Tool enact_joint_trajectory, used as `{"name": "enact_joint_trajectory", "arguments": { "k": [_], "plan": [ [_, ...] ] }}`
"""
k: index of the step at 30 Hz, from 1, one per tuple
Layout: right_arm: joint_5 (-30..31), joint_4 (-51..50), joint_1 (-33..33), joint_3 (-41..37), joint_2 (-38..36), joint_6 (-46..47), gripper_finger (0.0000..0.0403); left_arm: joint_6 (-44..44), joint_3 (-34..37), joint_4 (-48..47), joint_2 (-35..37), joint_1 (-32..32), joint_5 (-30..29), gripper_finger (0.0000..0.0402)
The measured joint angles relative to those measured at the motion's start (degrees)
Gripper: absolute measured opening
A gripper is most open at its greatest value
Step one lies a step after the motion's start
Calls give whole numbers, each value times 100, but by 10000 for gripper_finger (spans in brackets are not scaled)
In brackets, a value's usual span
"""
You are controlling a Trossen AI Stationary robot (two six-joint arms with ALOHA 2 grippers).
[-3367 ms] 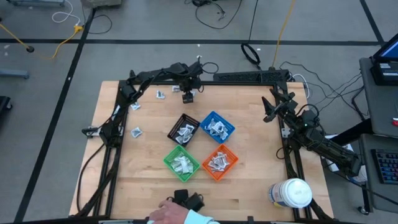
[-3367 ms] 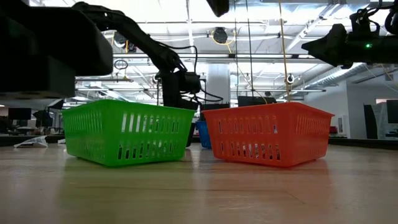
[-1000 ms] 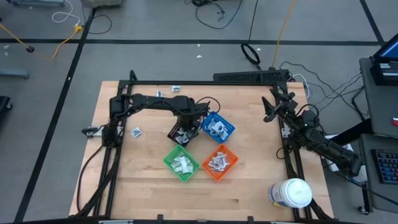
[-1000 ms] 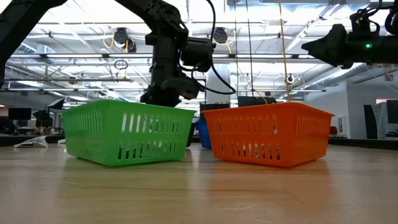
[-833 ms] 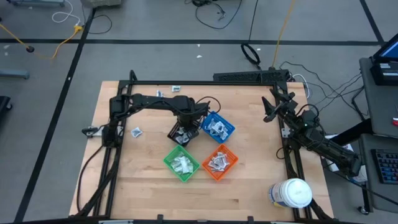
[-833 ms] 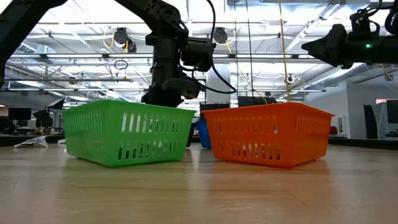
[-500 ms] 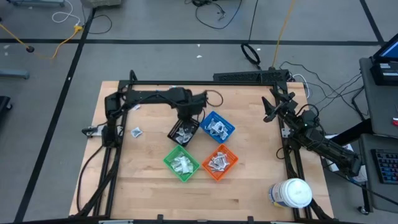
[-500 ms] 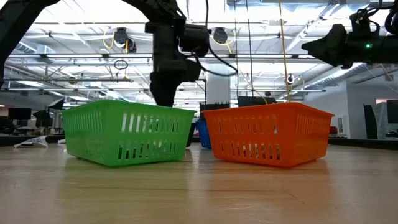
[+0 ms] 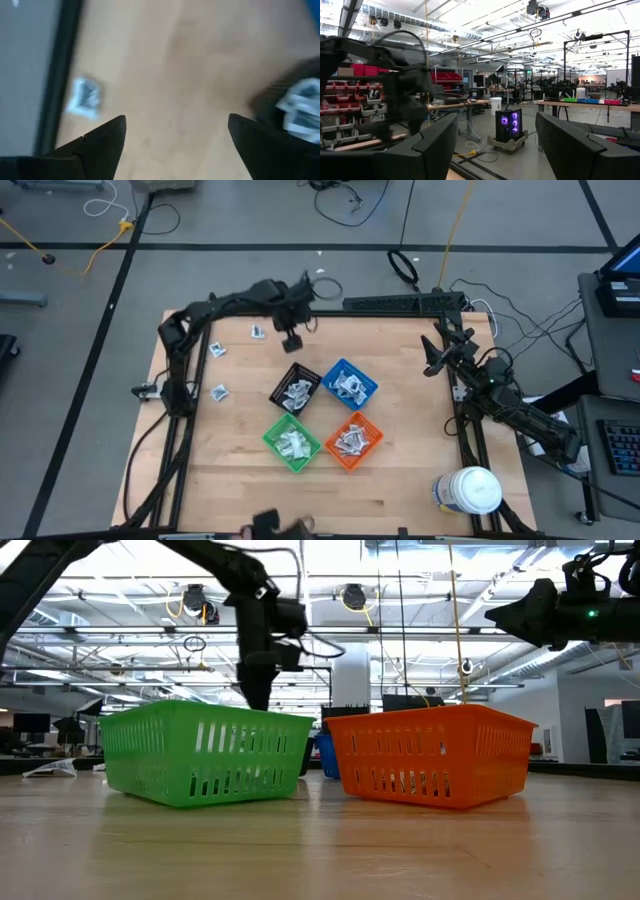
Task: Pick & Place First Aid Supplies
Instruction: Put the black towelette pack into the black bin
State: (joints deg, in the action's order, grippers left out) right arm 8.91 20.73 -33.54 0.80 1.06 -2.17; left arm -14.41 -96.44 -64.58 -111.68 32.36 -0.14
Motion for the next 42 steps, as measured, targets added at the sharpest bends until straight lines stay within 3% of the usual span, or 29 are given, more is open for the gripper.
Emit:
{"name": "enact_joint_trajectory", "arguments": {
  "k": [8,14,21,34,42],
  "plan": [
    [0,0,0,0,0,0,263,991,0,36,0,1174,-5,347],
    [0,-2,0,1,-1,0,263,1597,0,-51,0,1700,-4,336],
    [0,-2,0,0,0,-2,263,1672,-162,19,-259,1744,23,331],
    [0,-1,0,1,0,0,263,1646,-1454,-586,-1080,1786,26,319],
    [0,-2,0,1,0,0,263,1562,-1438,-557,-1498,1603,28,323]
  ]
}}
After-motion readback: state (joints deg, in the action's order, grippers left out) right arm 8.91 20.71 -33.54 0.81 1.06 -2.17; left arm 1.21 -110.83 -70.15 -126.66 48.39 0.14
